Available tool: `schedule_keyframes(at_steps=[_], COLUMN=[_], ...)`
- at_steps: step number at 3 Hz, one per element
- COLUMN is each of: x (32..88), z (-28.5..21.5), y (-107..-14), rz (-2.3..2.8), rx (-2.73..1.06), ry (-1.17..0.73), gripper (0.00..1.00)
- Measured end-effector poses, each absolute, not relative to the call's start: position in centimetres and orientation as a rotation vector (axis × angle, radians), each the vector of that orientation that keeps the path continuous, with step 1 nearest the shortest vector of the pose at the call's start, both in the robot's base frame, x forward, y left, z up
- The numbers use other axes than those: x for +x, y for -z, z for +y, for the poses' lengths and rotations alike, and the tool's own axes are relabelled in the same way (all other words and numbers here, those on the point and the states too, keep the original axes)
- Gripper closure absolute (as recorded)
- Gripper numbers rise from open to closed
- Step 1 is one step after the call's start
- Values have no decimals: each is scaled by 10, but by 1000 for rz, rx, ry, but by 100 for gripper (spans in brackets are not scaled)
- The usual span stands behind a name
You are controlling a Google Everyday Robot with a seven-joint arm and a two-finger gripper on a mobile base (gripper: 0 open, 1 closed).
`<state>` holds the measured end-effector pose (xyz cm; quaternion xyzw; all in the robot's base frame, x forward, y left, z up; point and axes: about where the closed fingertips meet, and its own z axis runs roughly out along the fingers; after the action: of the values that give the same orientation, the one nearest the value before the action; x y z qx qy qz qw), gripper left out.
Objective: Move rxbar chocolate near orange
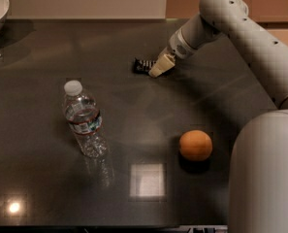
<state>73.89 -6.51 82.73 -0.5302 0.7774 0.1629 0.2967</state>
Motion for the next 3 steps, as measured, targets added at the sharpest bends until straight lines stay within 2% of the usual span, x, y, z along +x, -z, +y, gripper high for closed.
schedule_keyframes(at_steps=[2, 3], x=[733, 723], z=[-70, -77], y=[-835, -842], rz=[2049, 2041], rx=[-1408, -1409], ry=[-440, -446], gripper=[87, 100])
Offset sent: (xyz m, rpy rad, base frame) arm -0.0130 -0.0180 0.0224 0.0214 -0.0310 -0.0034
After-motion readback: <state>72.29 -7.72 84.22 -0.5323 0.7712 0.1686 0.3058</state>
